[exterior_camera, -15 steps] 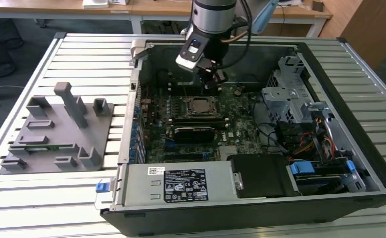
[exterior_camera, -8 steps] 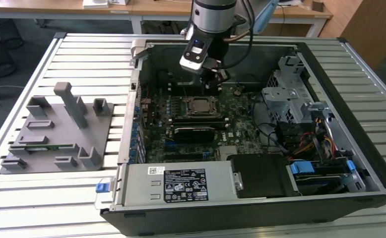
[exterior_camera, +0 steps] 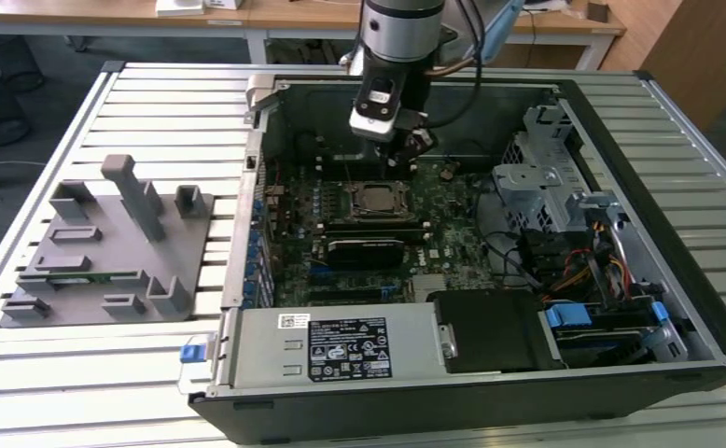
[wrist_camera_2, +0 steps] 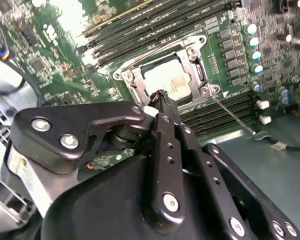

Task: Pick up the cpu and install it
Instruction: 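Install the first cpu locking lever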

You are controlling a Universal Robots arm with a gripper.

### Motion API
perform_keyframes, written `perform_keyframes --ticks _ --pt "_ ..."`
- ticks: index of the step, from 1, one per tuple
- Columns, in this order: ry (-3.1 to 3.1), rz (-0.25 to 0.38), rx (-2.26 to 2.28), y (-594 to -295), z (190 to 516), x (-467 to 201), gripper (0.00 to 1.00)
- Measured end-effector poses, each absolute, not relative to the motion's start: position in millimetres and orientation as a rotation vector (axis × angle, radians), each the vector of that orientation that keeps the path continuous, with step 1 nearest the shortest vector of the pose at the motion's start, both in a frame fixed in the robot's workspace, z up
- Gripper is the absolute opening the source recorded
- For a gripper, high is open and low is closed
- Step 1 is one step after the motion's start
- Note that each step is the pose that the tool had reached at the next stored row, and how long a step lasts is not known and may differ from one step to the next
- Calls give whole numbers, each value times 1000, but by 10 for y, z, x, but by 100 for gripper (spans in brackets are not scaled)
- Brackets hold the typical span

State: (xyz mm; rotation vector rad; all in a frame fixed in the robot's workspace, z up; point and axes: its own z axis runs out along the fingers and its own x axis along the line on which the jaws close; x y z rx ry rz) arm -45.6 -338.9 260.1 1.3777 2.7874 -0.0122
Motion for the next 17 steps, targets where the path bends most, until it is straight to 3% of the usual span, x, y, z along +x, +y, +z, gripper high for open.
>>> perform_keyframes --ticks 17 --pt "2958 -14 943 -3389 2592 -459 11"
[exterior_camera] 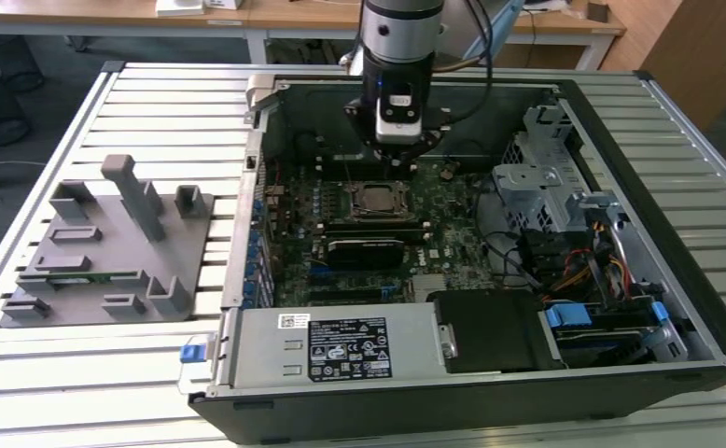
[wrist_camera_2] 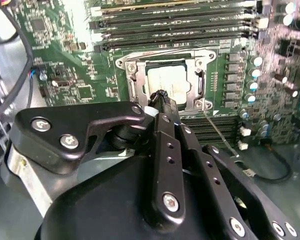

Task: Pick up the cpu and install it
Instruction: 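Install the first cpu locking lever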

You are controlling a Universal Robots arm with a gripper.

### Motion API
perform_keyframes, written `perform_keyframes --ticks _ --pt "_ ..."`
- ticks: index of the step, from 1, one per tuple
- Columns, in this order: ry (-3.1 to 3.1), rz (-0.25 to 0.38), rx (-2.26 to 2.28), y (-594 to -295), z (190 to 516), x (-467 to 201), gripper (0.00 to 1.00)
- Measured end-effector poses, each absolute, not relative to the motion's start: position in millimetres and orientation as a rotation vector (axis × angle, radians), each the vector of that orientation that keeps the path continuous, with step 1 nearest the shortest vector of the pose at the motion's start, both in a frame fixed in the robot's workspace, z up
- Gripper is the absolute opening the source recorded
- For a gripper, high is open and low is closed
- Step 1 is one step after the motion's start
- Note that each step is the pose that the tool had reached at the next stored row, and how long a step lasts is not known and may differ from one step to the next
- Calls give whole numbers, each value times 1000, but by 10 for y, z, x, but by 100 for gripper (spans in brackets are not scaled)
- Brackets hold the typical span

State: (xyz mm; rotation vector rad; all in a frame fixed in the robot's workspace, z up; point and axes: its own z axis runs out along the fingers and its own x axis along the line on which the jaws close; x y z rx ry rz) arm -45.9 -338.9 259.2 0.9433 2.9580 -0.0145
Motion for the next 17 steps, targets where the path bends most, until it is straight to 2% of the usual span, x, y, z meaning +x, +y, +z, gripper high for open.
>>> perform_keyframes --ticks 17 --pt "3067 -14 482 -3389 2577 -459 11"
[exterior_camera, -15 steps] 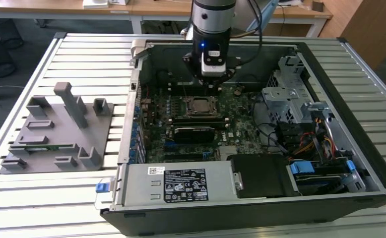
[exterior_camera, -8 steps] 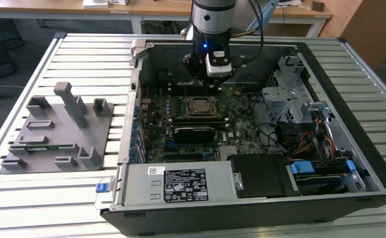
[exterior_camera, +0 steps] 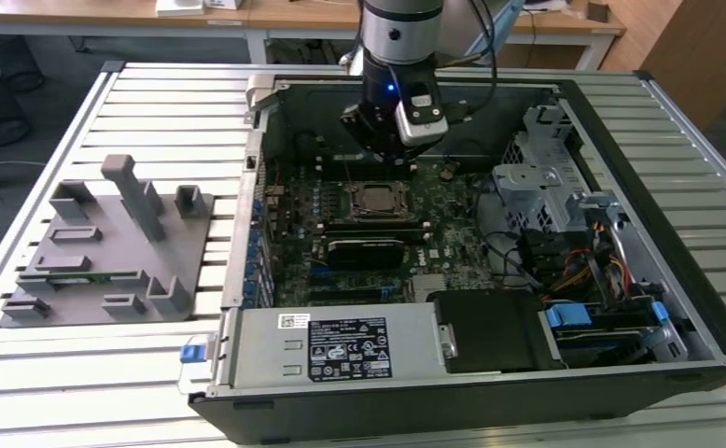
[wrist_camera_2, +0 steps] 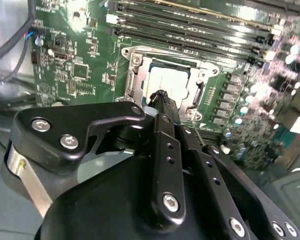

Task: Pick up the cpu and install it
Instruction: 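Install the first cpu locking lever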

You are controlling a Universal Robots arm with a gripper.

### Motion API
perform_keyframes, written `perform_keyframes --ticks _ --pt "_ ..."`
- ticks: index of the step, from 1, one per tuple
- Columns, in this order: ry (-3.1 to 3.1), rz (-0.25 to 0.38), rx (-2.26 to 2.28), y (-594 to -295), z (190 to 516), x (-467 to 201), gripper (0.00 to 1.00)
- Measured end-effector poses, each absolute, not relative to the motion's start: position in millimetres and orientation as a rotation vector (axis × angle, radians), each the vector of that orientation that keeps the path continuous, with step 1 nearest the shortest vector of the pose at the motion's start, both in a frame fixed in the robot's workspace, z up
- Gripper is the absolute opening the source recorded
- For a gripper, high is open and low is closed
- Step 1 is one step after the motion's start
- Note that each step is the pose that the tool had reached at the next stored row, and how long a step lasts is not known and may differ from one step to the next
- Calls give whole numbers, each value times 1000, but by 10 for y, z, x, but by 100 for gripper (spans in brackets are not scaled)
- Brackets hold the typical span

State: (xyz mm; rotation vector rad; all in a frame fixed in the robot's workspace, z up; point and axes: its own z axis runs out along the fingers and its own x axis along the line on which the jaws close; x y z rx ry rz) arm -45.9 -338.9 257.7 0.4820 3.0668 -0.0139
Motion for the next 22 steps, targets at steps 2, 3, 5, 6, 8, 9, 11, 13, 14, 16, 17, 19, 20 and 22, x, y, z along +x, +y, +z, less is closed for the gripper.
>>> perform_keyframes --ticks 2,3,5,6,8,9,11,13,14,16,17,19,20,22 --pt "3079 -15 399 -3389 2574 -460 11" --pt "3083 -15 370 -3389 2570 -460 11" --pt "3091 -14 293 -3389 2557 -478 11" --pt "3091 -13 285 -3389 2555 -496 11" --pt "3092 -13 278 -3389 2553 -550 11" --pt "3092 -13 276 -3389 2553 -573 11" --pt "3092 -12 276 -3388 2552 -591 11" --pt "3093 -12 274 -3379 2551 -591 11" --pt "3095 -12 261 -3378 2550 -591 11" --pt "3099 -11 208 -3377 2544 -592 11" --pt "3100 -10 182 -3377 2540 -592 11" --pt "3102 -10 160 -3377 2536 -610 11" --pt "3102 -9 158 -3377 2535 -626 11" --pt "3102 -9 158 -3377 2533 -668 11"
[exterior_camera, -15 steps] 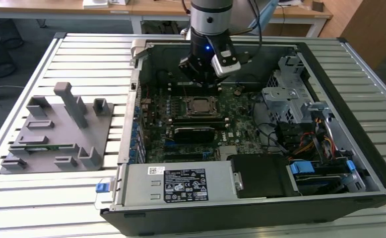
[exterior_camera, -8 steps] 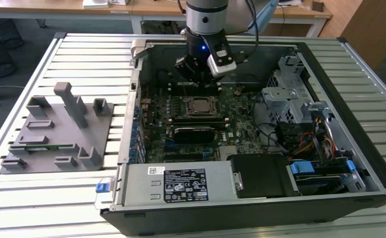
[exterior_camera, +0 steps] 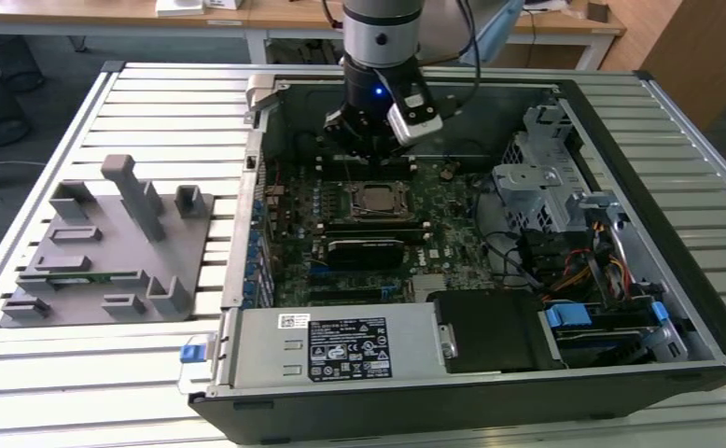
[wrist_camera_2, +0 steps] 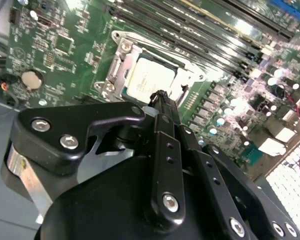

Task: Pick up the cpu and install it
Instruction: 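Install the first cpu locking lever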

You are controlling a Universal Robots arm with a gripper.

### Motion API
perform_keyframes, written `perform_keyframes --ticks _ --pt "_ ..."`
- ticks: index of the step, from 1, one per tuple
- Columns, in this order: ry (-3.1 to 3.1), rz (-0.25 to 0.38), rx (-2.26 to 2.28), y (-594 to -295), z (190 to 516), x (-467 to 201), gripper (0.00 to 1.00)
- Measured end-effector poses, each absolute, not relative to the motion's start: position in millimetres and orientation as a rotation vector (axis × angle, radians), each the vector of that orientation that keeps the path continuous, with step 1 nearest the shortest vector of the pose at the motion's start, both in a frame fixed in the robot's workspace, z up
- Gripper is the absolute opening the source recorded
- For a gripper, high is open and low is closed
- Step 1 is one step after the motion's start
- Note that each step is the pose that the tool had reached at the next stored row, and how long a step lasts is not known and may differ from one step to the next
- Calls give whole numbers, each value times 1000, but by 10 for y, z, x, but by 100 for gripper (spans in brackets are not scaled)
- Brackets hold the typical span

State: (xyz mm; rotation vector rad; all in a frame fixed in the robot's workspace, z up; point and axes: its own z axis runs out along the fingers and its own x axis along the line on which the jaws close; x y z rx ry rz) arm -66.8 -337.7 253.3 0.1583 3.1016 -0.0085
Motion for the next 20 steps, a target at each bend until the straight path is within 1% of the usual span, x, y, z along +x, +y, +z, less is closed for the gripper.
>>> perform_keyframes --ticks 9,17,20 --pt "3102 -8 159 -3377 2528 -958 11" --pt "3111 -2 157 -3376 2529 -1002 11" --pt "3116 11 157 -3371 2529 -1011 11"
